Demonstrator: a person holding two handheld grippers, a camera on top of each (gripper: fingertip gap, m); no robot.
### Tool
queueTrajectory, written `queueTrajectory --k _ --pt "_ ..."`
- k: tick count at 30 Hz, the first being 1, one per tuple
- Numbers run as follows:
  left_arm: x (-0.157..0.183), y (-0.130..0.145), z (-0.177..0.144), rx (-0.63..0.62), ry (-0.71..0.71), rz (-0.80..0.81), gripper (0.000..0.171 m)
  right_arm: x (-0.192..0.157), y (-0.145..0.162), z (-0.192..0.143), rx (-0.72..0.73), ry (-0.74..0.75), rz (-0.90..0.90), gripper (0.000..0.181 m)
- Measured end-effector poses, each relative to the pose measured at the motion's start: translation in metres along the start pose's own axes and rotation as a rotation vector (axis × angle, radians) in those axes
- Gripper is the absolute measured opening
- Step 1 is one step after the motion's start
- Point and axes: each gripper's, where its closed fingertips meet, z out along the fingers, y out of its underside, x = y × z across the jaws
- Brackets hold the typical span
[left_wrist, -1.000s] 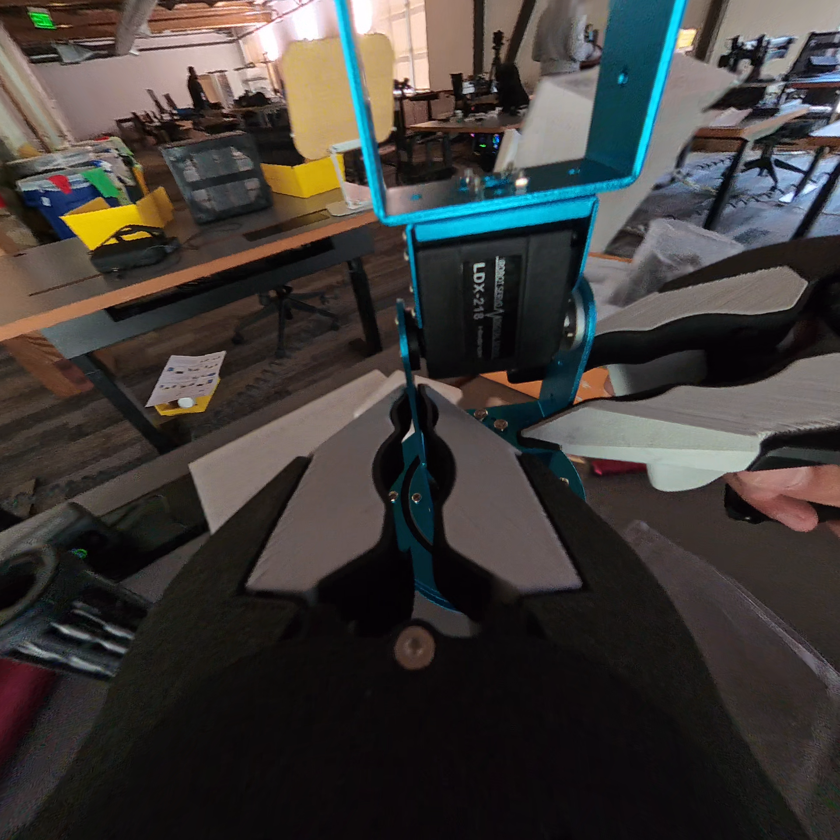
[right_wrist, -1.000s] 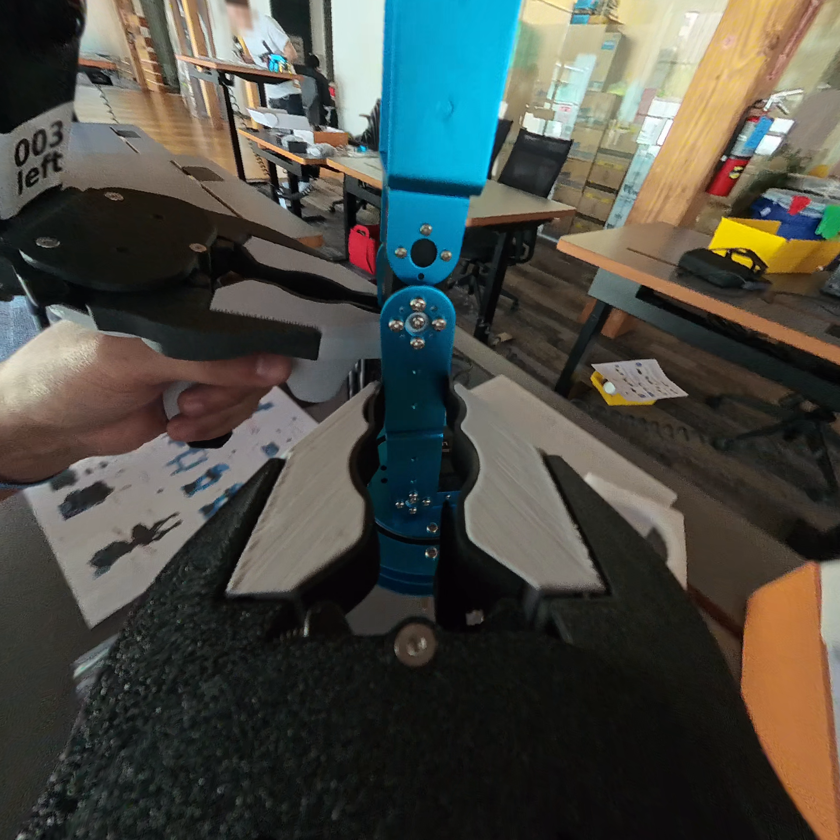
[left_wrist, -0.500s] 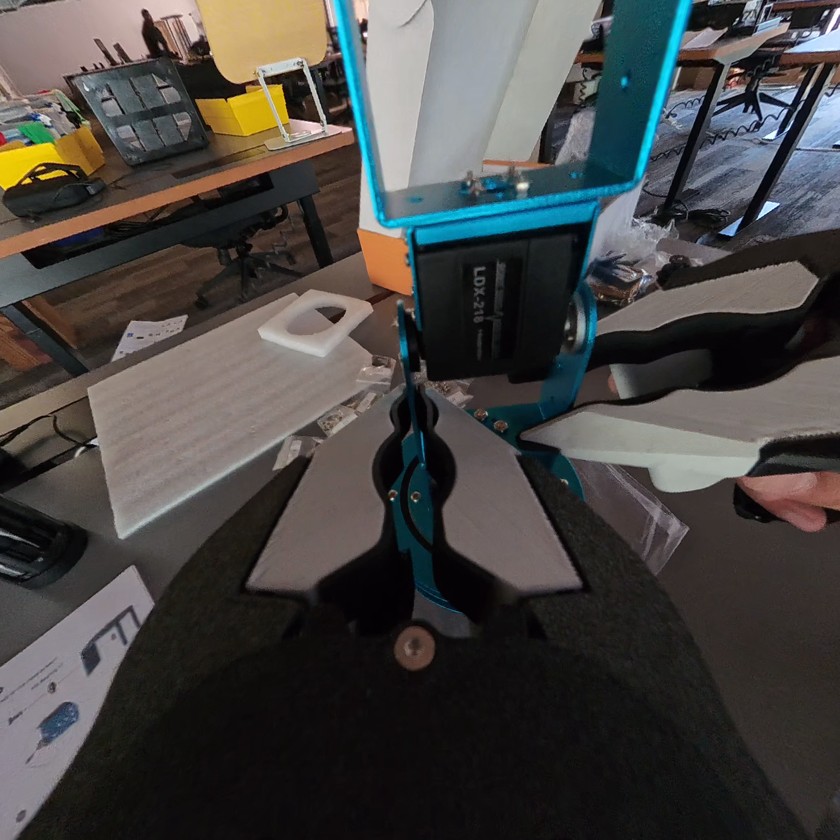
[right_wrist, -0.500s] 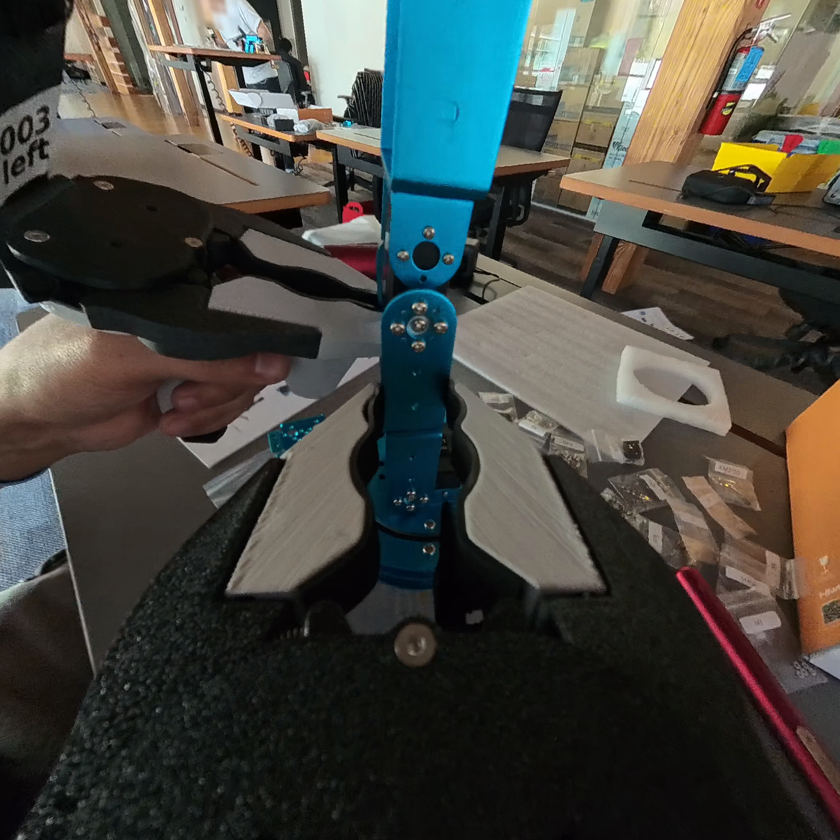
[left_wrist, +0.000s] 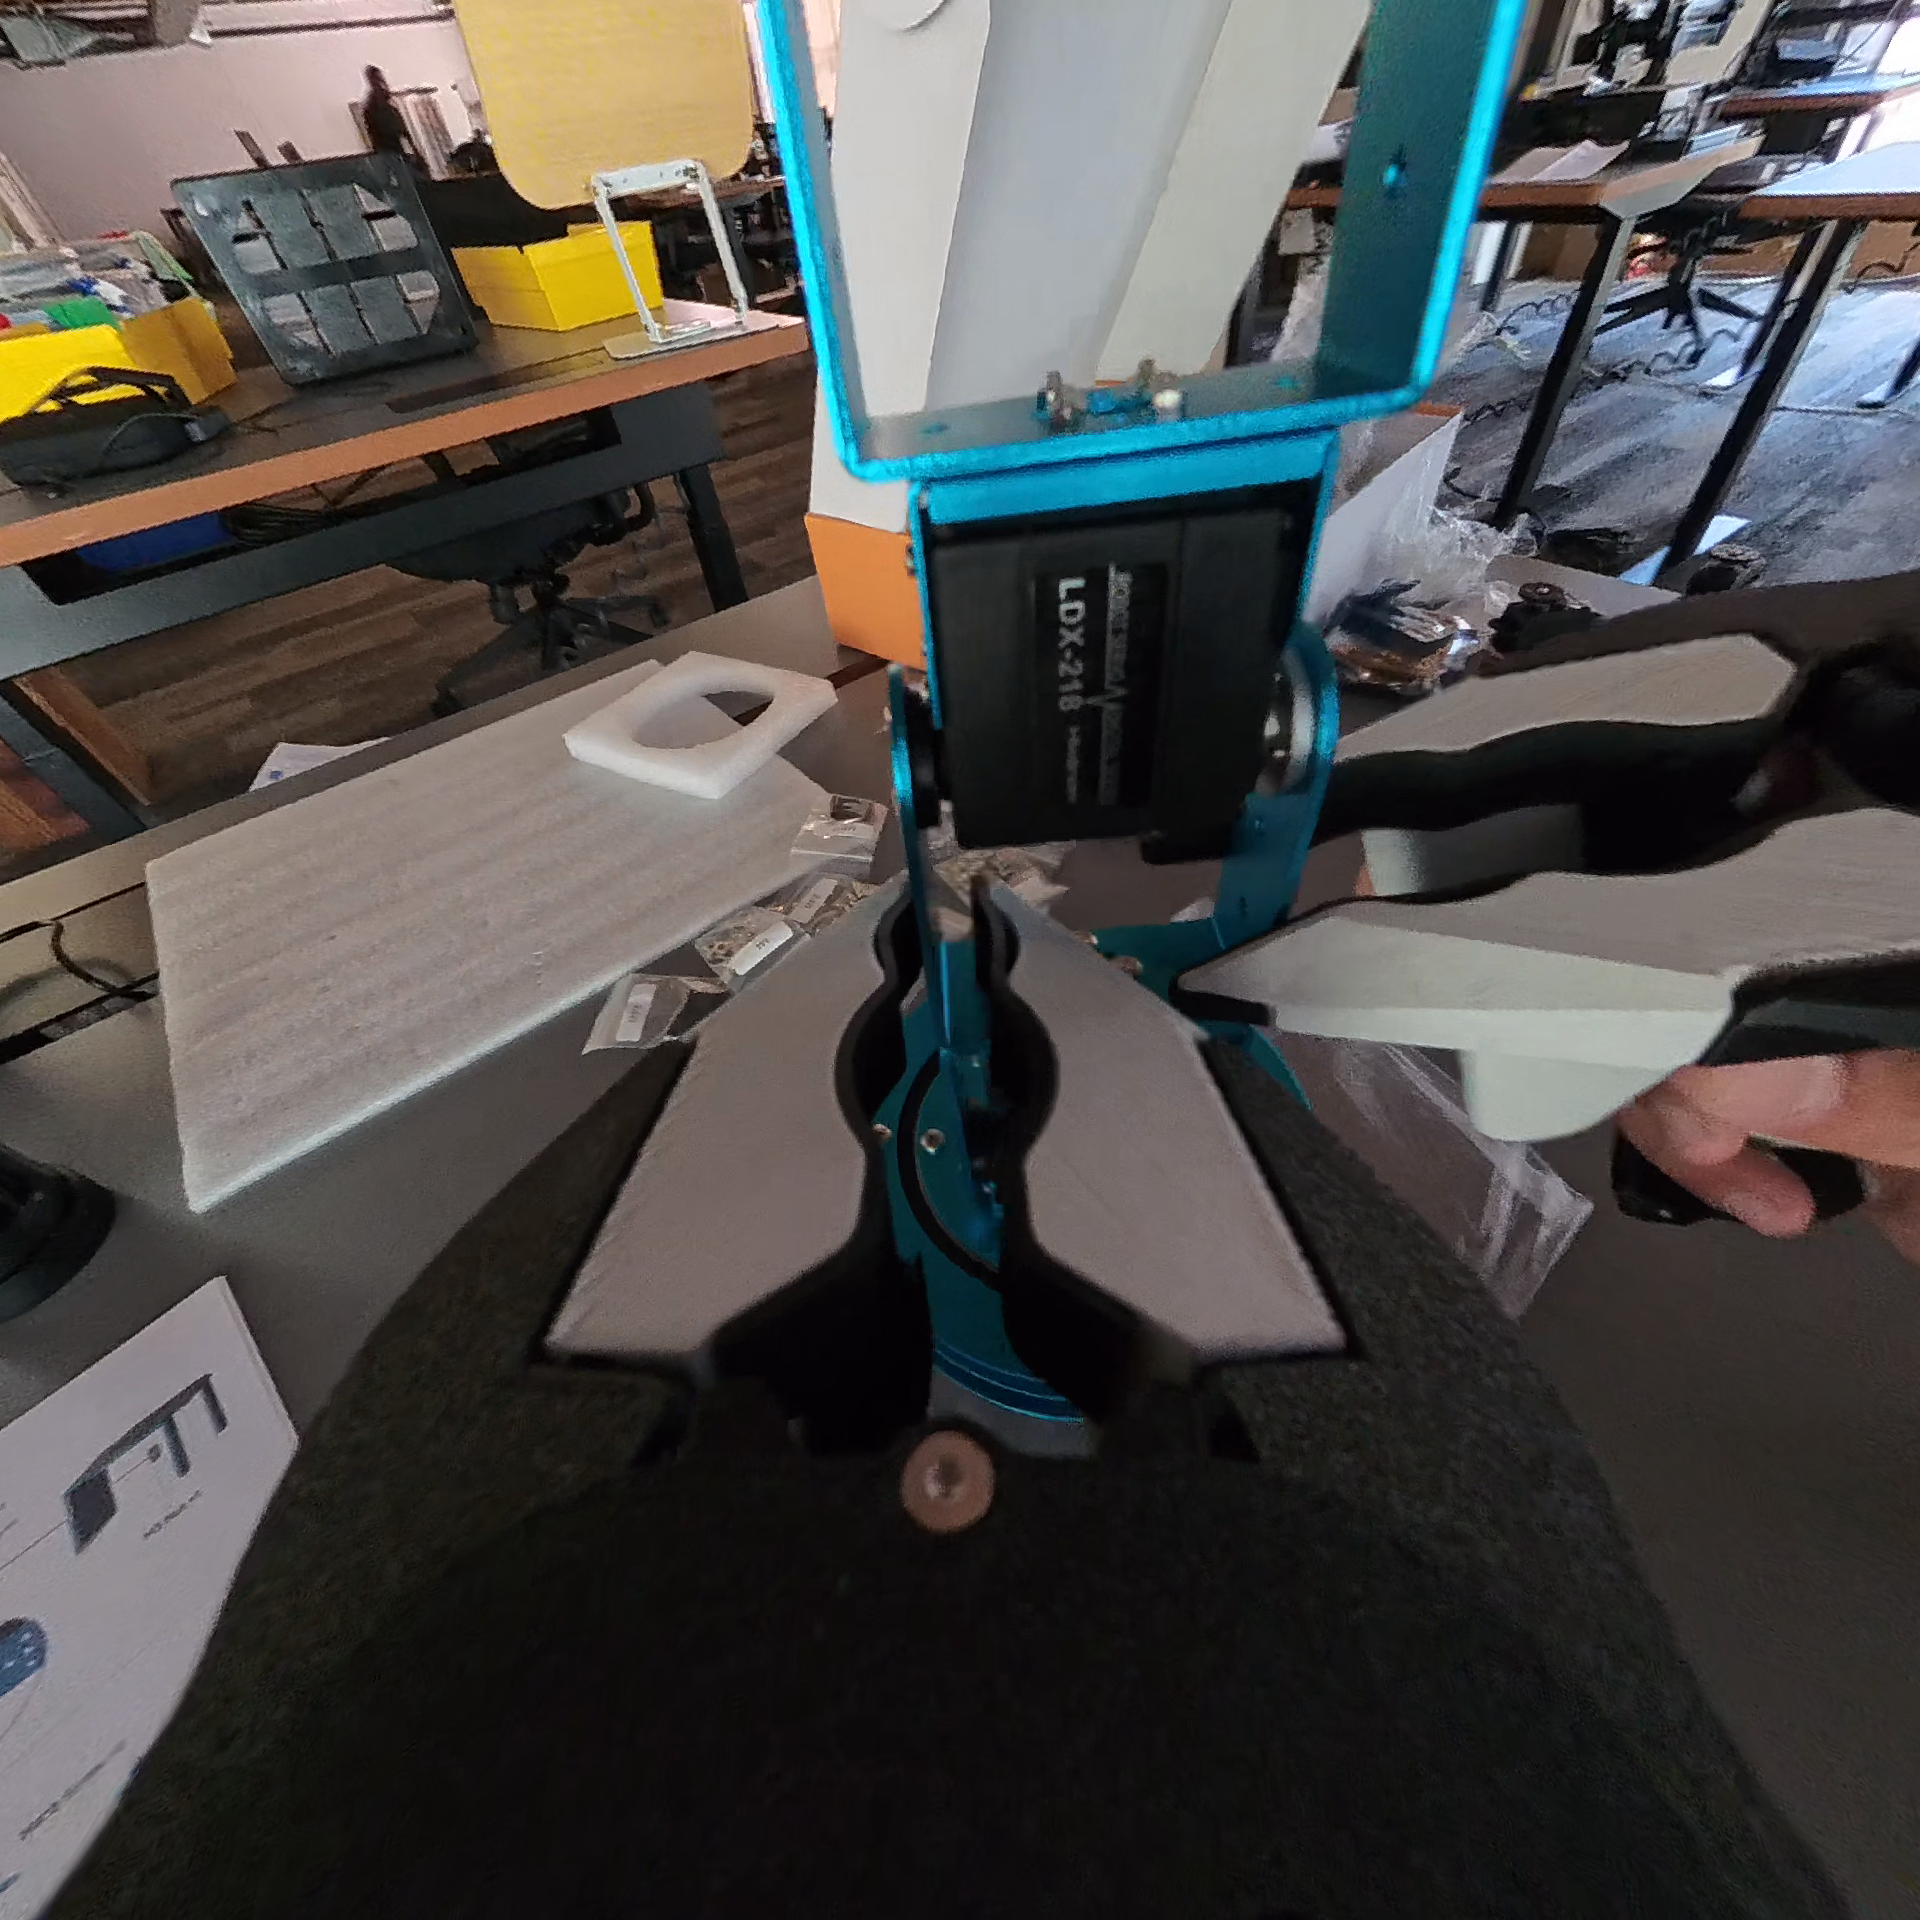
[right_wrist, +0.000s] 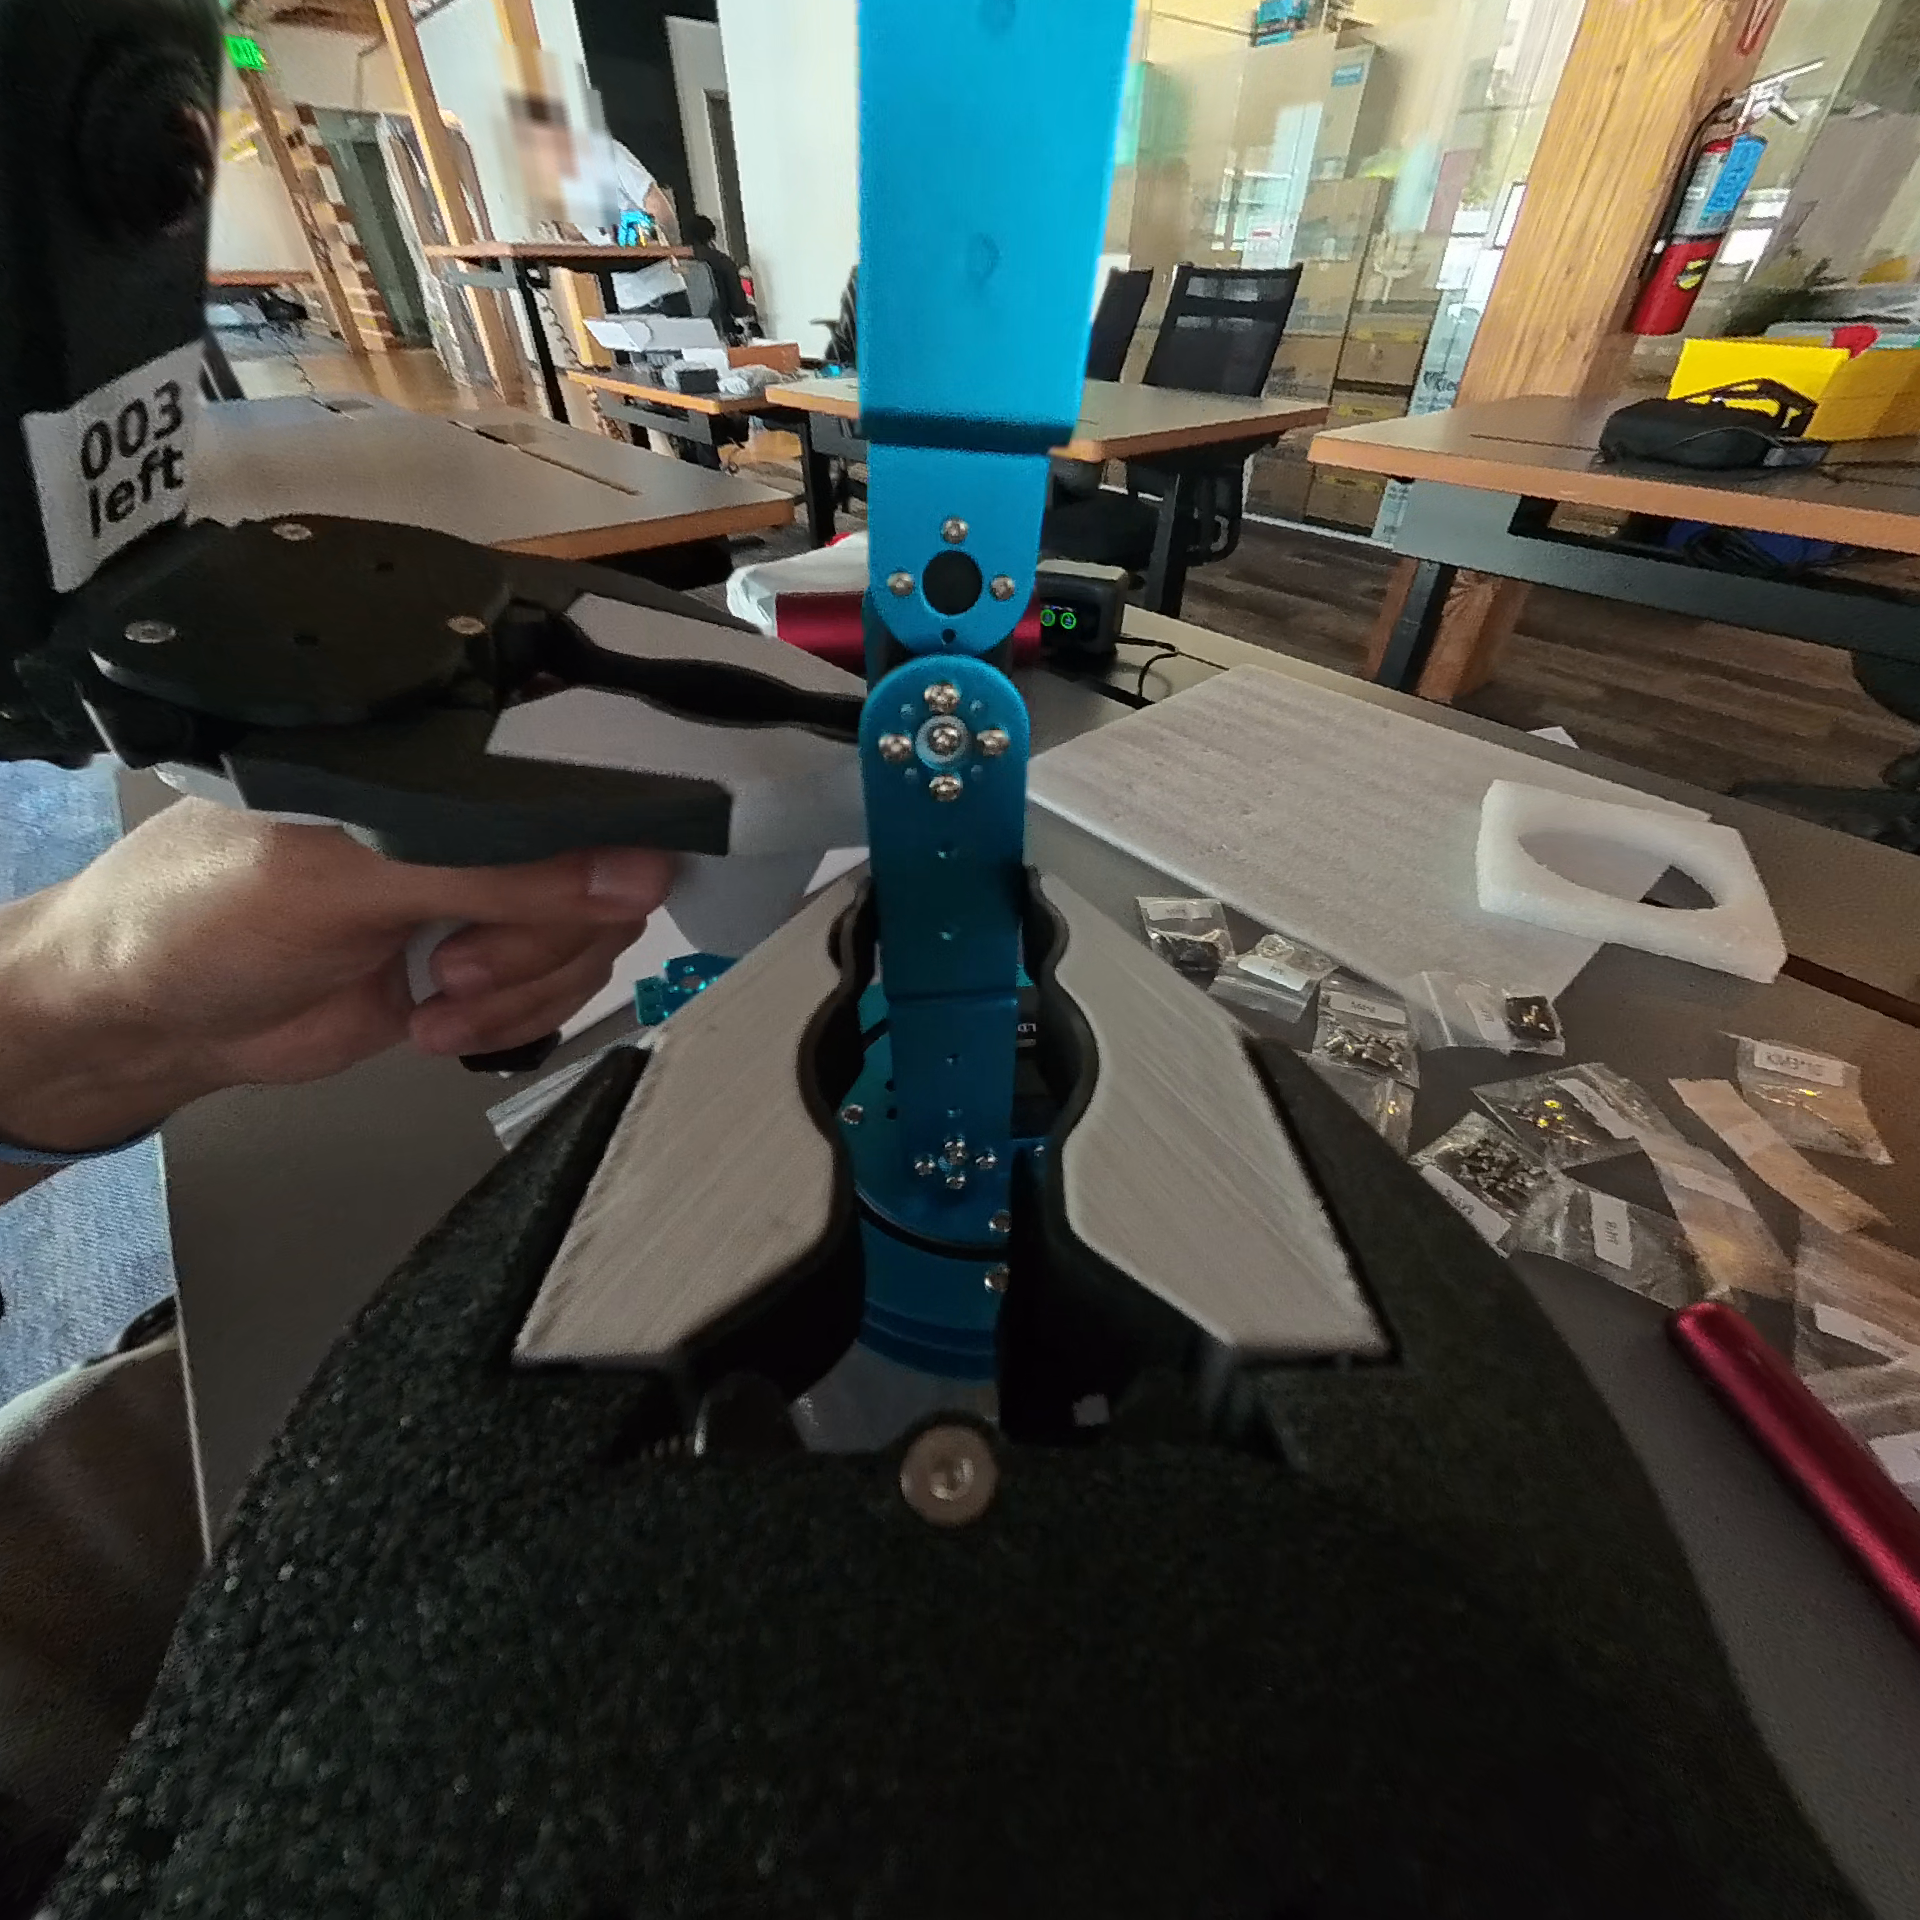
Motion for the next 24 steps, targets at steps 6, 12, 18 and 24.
queueTrajectory --k 6,12,18,24 --pt "0.007 0.018 -0.069 0.008 0.117 -0.089 0.041 -0.012 0.000 -0.042 0.020 -0.097 0.062 0.045" --pt "-0.013 0.105 -0.199 -0.045 0.079 -0.174 0.041 -0.049 0.053 -0.089 -0.100 -0.160 0.129 0.047" --pt "-0.030 0.162 -0.280 -0.023 -0.072 -0.344 0.041 -0.062 0.084 -0.086 -0.196 -0.105 0.039 0.049" --pt "-0.061 0.196 -0.326 0.016 -0.267 -0.421 0.040 -0.025 0.077 -0.077 -0.144 0.007 0.035 0.045"
